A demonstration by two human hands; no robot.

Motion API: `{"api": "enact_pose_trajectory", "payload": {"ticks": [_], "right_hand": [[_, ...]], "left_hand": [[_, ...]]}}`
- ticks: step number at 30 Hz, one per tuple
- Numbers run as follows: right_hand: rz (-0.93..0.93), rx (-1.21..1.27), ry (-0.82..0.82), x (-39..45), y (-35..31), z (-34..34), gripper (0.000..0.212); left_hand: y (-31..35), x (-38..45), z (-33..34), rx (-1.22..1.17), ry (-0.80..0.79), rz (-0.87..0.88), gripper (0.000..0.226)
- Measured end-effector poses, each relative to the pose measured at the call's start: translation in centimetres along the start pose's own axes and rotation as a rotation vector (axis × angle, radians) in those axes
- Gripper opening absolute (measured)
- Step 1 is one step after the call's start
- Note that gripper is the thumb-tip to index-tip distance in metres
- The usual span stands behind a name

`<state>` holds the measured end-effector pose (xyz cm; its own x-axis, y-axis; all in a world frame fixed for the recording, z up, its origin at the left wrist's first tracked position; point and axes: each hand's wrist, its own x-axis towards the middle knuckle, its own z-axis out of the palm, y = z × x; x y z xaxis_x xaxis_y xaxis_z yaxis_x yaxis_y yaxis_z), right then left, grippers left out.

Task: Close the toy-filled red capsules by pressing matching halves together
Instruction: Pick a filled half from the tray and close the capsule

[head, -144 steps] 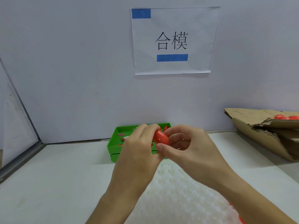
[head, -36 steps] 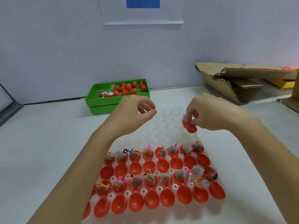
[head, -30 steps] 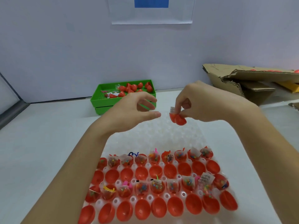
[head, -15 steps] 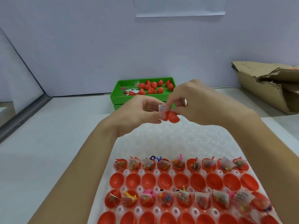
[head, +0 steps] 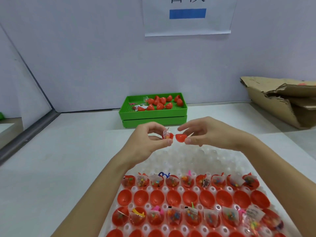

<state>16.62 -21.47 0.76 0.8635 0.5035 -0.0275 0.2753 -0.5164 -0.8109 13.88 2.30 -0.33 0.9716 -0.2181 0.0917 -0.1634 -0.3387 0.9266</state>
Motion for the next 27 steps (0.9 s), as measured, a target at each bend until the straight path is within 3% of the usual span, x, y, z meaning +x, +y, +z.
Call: {"api": "enact_pose_trajectory", "payload": {"ticks": [12, 18, 27], "right_hand": [[-0.123, 0.255, 0.1, 1.9, 1.1, 0.8, 0.013], [-0.121, 0.427, 0.113, 2.2, 1.1, 1.6, 0.034], [-0.105, 0.535, 0.117, 2.1, 2.1, 2.2, 0.033]], "left_hand": [[-1.7, 1.1, 0.1, -0.143, 0.025, 0.029, 0.027], [-1.2, 1.7, 0.2, -0.055, 0.074, 0.06, 0.024], [-1.7, 1.9, 0.7, -0.216, 0.04, 0.053, 0.025]]}}
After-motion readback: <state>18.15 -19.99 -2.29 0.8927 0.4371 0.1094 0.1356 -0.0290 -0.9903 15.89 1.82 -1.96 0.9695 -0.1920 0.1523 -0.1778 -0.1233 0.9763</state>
